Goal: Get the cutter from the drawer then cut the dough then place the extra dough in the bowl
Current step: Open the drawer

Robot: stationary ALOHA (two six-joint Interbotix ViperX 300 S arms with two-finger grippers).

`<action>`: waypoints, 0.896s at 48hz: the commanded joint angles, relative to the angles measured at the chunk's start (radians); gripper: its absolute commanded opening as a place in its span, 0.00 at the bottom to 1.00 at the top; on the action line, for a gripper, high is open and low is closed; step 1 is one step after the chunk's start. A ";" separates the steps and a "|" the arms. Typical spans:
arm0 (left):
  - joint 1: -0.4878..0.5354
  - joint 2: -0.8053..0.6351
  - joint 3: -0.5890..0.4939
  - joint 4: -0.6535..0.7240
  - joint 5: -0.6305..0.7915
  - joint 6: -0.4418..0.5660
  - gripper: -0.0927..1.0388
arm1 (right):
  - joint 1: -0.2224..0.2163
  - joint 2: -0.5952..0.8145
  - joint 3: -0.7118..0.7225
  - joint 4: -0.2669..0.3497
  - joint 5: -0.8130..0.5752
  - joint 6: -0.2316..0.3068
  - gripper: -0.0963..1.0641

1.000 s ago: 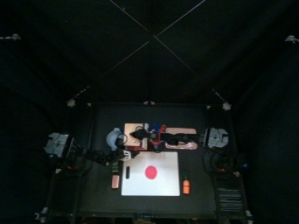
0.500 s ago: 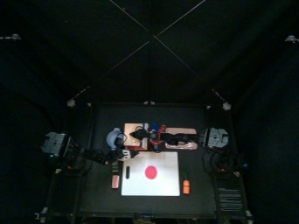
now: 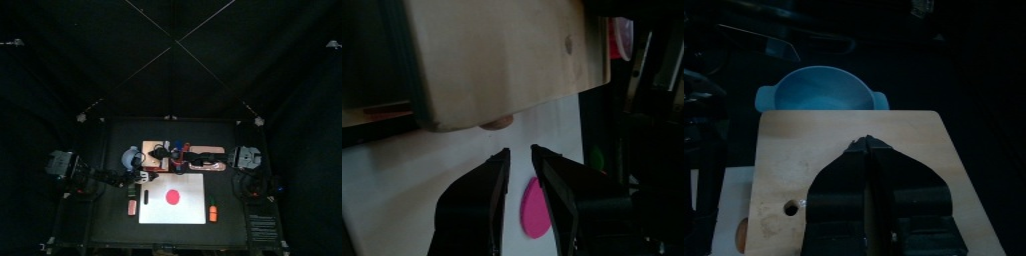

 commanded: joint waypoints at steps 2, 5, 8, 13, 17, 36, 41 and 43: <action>0.005 -0.014 -0.023 -0.023 -0.009 -0.002 0.68 | 0.008 -0.017 -0.026 0.000 0.005 -0.002 0.10; 0.005 -0.015 -0.021 -0.055 -0.023 0.000 0.69 | 0.008 -0.017 -0.028 -0.002 0.011 -0.002 0.10; 0.005 -0.015 -0.020 -0.072 -0.034 0.002 0.70 | 0.008 -0.017 -0.028 -0.003 0.014 -0.002 0.10; 0.005 -0.014 -0.015 -0.081 -0.046 0.000 0.73 | 0.008 -0.017 -0.028 -0.006 0.021 -0.002 0.10; 0.006 -0.015 -0.014 -0.083 -0.048 -0.002 0.76 | 0.008 -0.014 -0.029 -0.006 0.026 -0.002 0.10; 0.043 0.029 -0.025 -0.132 -0.048 0.000 0.80 | 0.011 -0.011 -0.032 -0.006 0.028 -0.002 0.10; 0.055 0.052 -0.040 -0.130 -0.049 0.002 0.80 | 0.011 -0.009 -0.032 -0.006 0.028 -0.002 0.10; 0.058 0.060 -0.048 -0.130 -0.049 0.002 0.80 | 0.011 -0.009 -0.032 -0.006 0.028 -0.002 0.10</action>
